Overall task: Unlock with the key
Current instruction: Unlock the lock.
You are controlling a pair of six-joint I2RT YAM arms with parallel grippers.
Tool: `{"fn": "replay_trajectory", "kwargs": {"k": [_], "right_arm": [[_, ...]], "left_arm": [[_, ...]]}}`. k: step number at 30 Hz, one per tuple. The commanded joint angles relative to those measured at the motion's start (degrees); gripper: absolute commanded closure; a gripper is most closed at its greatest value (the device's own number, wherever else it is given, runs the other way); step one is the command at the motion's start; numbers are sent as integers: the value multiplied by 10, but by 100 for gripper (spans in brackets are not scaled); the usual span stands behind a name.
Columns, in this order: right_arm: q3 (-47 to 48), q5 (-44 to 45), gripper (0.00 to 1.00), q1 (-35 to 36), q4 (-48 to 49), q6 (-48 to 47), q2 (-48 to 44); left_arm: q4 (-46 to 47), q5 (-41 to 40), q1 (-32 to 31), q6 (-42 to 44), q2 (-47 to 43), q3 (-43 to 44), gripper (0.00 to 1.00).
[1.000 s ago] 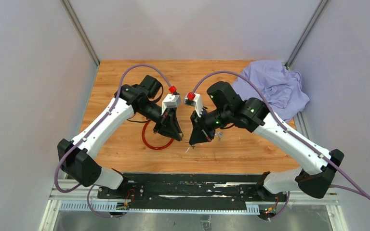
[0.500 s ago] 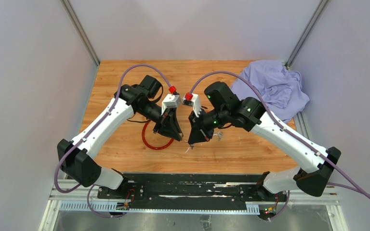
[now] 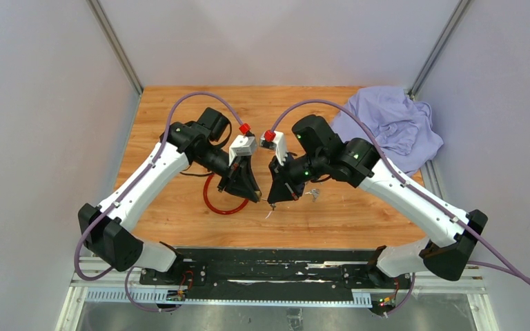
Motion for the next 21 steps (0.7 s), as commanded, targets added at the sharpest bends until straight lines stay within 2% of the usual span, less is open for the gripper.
{"fn": "replay_trajectory", "kwargs": {"k": [1,21], "right_arm": [[20,-9,100,5,8,2,3],[9,-15,99,-1,25,-4,0]], "left_arm": [[-3,17,-4,9,-18,2,100],[-3,13,-5,16,-1,7,99]]}}
